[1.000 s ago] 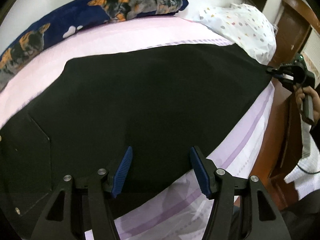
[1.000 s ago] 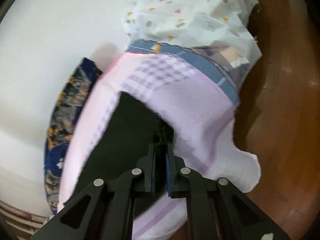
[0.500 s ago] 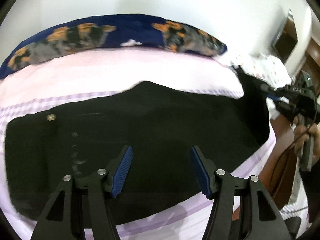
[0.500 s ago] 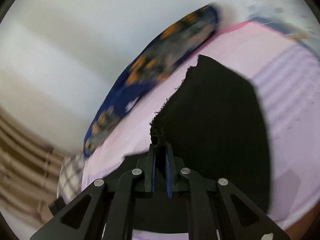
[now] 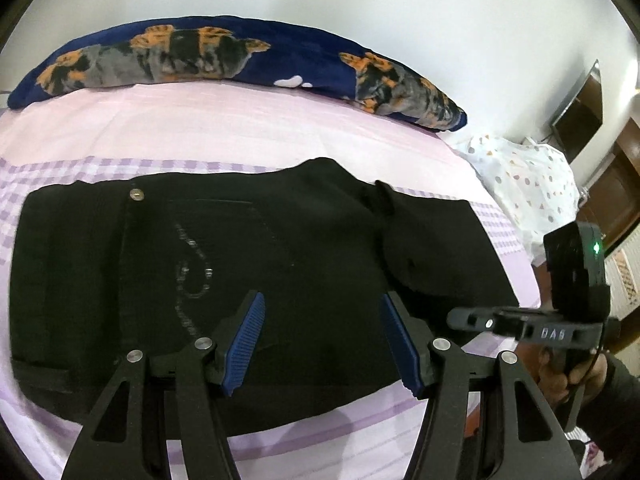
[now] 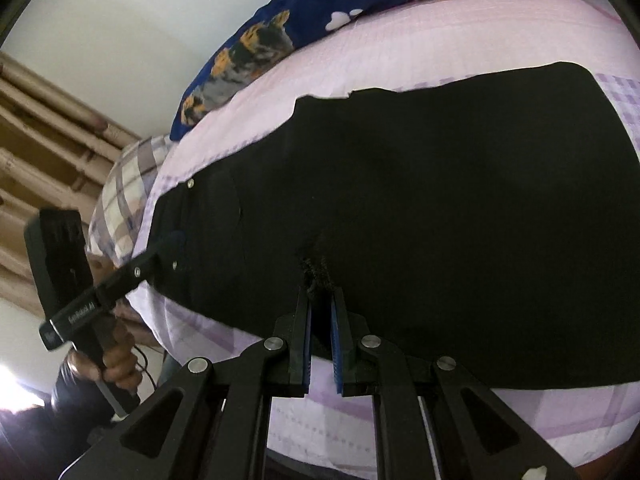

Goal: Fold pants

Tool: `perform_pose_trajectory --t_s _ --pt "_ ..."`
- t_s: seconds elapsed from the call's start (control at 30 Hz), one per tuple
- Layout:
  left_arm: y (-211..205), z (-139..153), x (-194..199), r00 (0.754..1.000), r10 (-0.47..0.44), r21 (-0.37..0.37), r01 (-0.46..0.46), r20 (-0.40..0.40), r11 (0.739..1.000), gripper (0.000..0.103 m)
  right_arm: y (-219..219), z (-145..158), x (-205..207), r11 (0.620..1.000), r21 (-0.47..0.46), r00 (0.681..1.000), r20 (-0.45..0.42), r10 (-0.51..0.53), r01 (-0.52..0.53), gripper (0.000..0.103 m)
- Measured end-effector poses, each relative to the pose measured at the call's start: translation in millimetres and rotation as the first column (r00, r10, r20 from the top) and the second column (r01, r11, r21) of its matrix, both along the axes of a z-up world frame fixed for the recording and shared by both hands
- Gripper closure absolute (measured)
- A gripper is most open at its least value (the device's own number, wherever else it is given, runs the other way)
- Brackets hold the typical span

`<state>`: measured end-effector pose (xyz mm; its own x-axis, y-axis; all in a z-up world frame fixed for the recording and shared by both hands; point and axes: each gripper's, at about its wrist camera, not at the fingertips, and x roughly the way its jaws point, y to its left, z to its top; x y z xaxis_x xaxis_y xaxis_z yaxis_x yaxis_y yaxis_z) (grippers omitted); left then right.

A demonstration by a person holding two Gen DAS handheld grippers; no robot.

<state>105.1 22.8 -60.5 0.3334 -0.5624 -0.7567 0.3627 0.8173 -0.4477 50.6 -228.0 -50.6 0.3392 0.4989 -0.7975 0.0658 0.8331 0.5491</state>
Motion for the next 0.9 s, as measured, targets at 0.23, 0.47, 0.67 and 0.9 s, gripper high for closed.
perform_pose_trajectory --t_s 0.23,0.47,0.67,0.9 --pt "-18 -3 2 0.999 -0.041 -0.033 0.040 -0.034 0.999 0.042 11 1 1 0.998 -0.019 0.998 0.000 0.055 -0.055 0.082" --pt "-43 14 22 0.997 -0.078 -0.033 0.079 0.012 0.996 0.042 1 28 -7 0.996 -0.054 0.996 0.064 0.070 -0.066 0.075" --pt "-102 32 46 0.982 -0.159 -0.037 0.163 0.099 0.986 0.042 -63 37 -2 0.938 -0.282 0.979 0.090 -0.182 0.200 0.075" --pt "-171 11 63 0.965 -0.250 0.000 0.250 0.081 0.968 0.042 -99 20 -6 0.908 -0.301 0.956 0.059 -0.286 0.290 0.076"
